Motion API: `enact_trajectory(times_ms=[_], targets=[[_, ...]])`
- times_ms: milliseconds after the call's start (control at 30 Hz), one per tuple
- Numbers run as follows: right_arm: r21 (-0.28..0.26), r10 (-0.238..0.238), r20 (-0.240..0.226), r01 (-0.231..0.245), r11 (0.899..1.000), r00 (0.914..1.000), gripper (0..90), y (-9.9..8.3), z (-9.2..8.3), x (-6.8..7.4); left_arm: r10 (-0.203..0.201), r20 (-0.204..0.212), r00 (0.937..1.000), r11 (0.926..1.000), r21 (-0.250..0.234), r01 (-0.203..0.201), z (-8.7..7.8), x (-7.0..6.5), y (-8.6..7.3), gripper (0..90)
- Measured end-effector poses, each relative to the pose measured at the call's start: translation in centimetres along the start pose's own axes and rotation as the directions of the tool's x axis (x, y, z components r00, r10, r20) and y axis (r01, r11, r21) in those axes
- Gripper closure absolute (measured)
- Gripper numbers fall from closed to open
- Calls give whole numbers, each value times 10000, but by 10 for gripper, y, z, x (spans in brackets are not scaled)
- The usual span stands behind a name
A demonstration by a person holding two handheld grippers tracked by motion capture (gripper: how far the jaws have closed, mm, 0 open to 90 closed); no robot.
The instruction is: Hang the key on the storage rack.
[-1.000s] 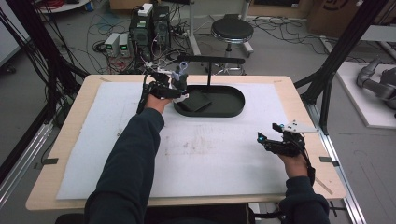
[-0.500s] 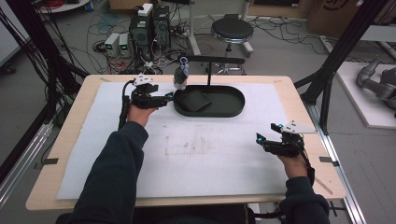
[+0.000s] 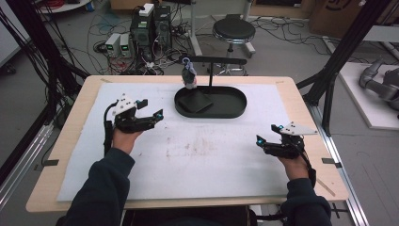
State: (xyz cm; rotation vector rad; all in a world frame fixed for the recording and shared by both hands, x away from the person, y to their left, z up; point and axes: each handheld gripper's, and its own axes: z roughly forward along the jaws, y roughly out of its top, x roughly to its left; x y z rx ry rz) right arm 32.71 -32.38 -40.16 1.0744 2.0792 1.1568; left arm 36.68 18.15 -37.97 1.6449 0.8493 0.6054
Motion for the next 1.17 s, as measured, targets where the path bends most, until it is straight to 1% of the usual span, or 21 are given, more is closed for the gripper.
enact_trajectory(times_ms=[100,133,267,400,567,667,833,867,933,1033,1167], targets=[[44,-16,-9,16,10000,10000,245,0,0,2,-20,-159,9999,9999,161,22,-10,-2,-7,205],[75,21,2,-21,10000,10000,245,1,0,3,-39,-144,9999,9999,123,41,-13,-2,-9,195],[83,-30,49,30,10000,10000,245,1,1,4,-59,-247,9997,9999,86,62,-25,0,-17,195],[101,23,97,-24,9999,10000,245,0,0,3,43,-544,9985,9999,142,-35,-31,2,-25,195],[87,-5,135,4,10000,9999,245,0,0,3,149,-716,9973,9997,213,-134,-35,4,-29,195],[118,-58,118,56,9999,9999,245,-1,-1,3,109,-830,9965,9999,115,-100,-38,5,-30,195],[202,-104,106,102,9997,9999,246,-2,1,3,-18,-1060,9944,9999,140,33,-42,11,-34,195],[239,-111,85,109,9997,9999,246,-2,1,3,-91,-1056,9944,9998,146,108,-42,12,-34,195],[236,-122,102,120,9997,9999,245,-2,2,3,-114,-1077,9941,9997,193,136,-42,12,-36,195],[261,-84,107,81,9996,9999,245,-2,3,3,-85,-1096,9939,9995,303,119,-40,13,-37,198],[277,-72,90,69,9996,9999,245,-2,3,3,-39,-1144,9934,9996,287,72,-40,13,-37,198]])
